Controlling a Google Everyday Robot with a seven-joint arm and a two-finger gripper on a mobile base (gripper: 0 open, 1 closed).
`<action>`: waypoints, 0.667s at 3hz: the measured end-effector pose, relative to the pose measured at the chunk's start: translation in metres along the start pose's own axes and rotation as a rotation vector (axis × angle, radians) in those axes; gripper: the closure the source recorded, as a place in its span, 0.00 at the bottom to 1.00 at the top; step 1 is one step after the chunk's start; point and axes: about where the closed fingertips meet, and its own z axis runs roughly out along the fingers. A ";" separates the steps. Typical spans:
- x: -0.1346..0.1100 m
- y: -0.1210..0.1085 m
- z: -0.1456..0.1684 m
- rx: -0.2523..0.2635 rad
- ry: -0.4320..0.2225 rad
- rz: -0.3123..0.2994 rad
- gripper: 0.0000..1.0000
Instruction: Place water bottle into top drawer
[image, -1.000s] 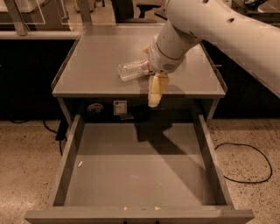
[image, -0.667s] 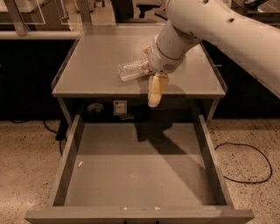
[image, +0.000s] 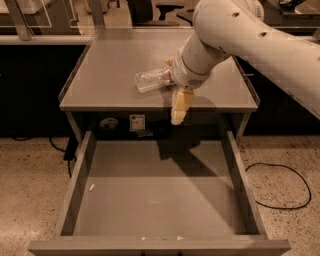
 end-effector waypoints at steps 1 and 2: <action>0.008 -0.011 0.021 0.014 -0.010 -0.022 0.00; 0.009 -0.037 0.042 0.028 -0.025 -0.066 0.00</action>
Offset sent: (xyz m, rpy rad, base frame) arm 0.0938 0.0257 -0.0198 0.0156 -0.1014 0.1044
